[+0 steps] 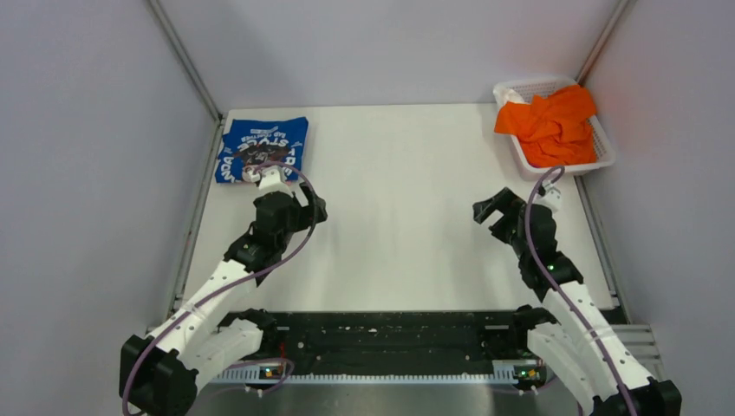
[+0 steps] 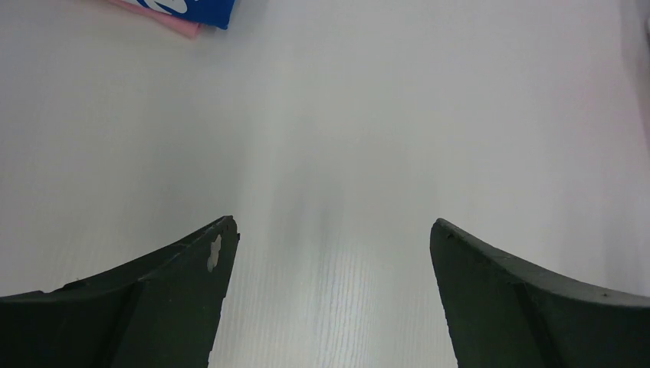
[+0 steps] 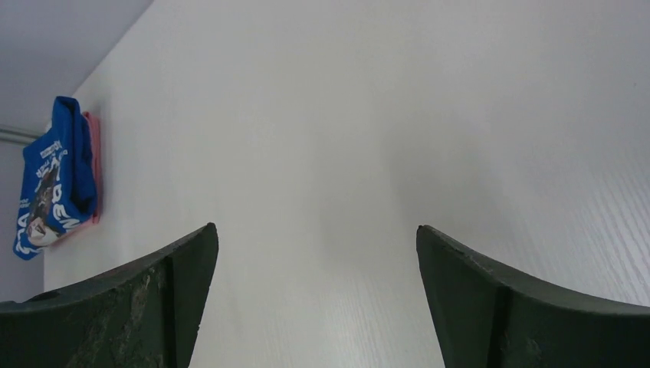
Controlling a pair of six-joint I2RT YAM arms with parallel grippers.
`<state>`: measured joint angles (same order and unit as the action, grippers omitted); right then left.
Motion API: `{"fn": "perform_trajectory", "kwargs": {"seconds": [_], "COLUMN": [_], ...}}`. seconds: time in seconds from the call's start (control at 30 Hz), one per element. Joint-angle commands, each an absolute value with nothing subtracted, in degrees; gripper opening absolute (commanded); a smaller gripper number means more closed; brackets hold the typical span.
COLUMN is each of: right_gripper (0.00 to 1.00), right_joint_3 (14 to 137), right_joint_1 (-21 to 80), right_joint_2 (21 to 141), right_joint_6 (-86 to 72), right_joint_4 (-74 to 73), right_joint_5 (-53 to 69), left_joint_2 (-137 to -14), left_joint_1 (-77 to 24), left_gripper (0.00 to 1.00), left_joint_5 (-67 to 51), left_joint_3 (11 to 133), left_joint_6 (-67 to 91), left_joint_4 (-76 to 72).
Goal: Fold and stack the t-shirts
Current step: Grab crumpled tshirt from bin with the right arm
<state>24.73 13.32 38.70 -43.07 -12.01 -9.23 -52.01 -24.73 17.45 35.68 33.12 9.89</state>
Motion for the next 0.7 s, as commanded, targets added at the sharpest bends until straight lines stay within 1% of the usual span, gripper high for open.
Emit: {"fn": "perform_trajectory", "kwargs": {"seconds": [0.0, 0.1, 0.23, 0.27, 0.43, 0.5, 0.67], "right_gripper": [0.99, 0.99, 0.99, 0.99, 0.99, 0.99, 0.98], "right_joint_3": [34.26, 40.68, 51.78, 55.10, 71.52, 78.59, 92.96], "right_joint_1": [12.96, 13.00, 12.23, 10.98, 1.00, -2.60, -8.47], "right_joint_2": [40.85, 45.09, 55.50, 59.11, 78.15, 85.31, 101.04], "right_joint_6": [-38.49, -32.88, -27.36, -26.41, -23.72, -23.99, -26.31], "right_joint_4": [-9.03, -7.57, -8.19, -8.54, -9.68, -12.53, -17.91], "right_joint_5": [-12.94, -14.97, -25.76, -26.38, -19.66, -18.44, -14.67], "left_joint_2": [-51.56, -51.99, -52.12, -52.05, -52.01, -52.36, -54.84], "left_joint_1": [-24.41, -24.52, -24.43, -24.46, -24.43, -24.43, -24.43], "left_gripper": [0.99, 0.99, 0.99, 0.99, 0.99, 0.99, 0.99], "left_joint_5": [17.64, 18.11, 19.20, 19.32, 20.67, 20.97, 22.13], "left_joint_3": [35.50, 35.79, 36.37, 36.24, 36.43, 36.48, 37.23], "left_joint_6": [33.83, 33.71, 33.63, 33.65, 33.74, 33.74, 33.75], "left_joint_4": [6.83, 7.31, 8.34, 8.41, 9.50, 9.45, 9.32]}}
